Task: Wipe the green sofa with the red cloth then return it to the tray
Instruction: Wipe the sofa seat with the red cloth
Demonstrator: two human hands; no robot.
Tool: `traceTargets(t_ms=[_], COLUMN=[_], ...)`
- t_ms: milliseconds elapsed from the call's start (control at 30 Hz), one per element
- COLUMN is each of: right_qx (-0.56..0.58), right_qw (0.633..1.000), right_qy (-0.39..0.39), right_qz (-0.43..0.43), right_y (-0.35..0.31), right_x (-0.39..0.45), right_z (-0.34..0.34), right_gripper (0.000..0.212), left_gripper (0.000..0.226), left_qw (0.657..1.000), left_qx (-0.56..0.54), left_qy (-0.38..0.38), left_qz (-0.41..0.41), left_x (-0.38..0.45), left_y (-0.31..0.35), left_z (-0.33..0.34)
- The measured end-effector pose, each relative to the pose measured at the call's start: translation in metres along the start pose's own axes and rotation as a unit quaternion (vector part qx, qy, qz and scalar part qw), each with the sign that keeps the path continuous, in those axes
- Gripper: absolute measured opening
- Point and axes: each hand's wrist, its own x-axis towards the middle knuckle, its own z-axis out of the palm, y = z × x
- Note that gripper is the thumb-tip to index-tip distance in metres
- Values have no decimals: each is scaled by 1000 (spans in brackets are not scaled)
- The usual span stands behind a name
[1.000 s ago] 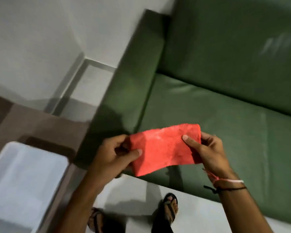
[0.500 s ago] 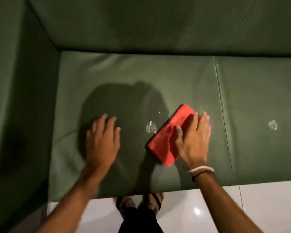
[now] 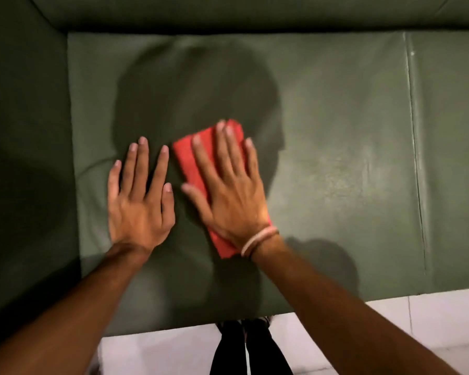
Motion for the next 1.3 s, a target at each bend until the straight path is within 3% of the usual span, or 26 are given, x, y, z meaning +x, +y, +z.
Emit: traceTargets(t_ms=[67,133,200,300,367,433,500,600,633,700,767,833,900,967,1067,1133,1167,1233,1300], right_qx=[10,-8,-50,-98,-91,-68,-32,10,23,44,23,-18,-28,-29,-20,4,7,6,31], right_qw=[996,993,995,978,957,948,970,1000,996,990,998,992,939,889,856,823,826,870,928], right_qy=[-41,-76,-88,-51,-16,18,35,-10,-34,-49,-31,7,56,101,147,155,146,125,100], right_qz=[-76,-95,-22,176,275,310,239,-19,-85,-123,-54,126,338,445,495,546,545,477,358], right_y=[6,37,89,158,163,129,69,-14,-21,9,75,154,230,286,329,315,289,210,116], right_x=[-55,-105,-131,-108,-53,7,38,-1,-30,-82,-110,-106,-80,-36,44,91,109,134,140], right_z=[-4,-17,-36,-60,-61,-48,-26,-2,-3,-11,-27,-51,-80,-102,-114,-104,-94,-66,-41], right_gripper=[69,66,61,64,66,68,68,61,59,56,51,52,56,54,56,60,62,66,71], left_gripper=[58,58,58,59,60,59,58,57,57,57,59,62,67,75,81,78,76,75,75], left_qw=[1000,1000,1000,1000,1000,1000,1000,1000,1000,1000,999,998,998,998,998,999,999,999,999], left_qx=[1,3,3,6,13,18,21,16,17,20,32,47,39,24,19,30,35,37,40], left_qy=[2,7,13,8,9,9,7,0,-5,-16,-30,-44,-51,-55,-55,-33,-25,-19,-29], left_qz=[6,7,4,-1,-4,-5,-4,-6,-4,-4,-16,-18,3,0,-22,-11,-5,-7,-15], left_x=[1,1,0,0,0,-1,-2,-1,-1,1,2,10,32,63,87,86,83,82,84], left_y=[0,-1,-1,1,1,1,1,-2,-2,2,6,11,19,33,46,42,39,38,40], left_z=[-1,0,1,2,2,2,3,1,0,-5,-9,-12,-10,-5,9,17,19,20,18])
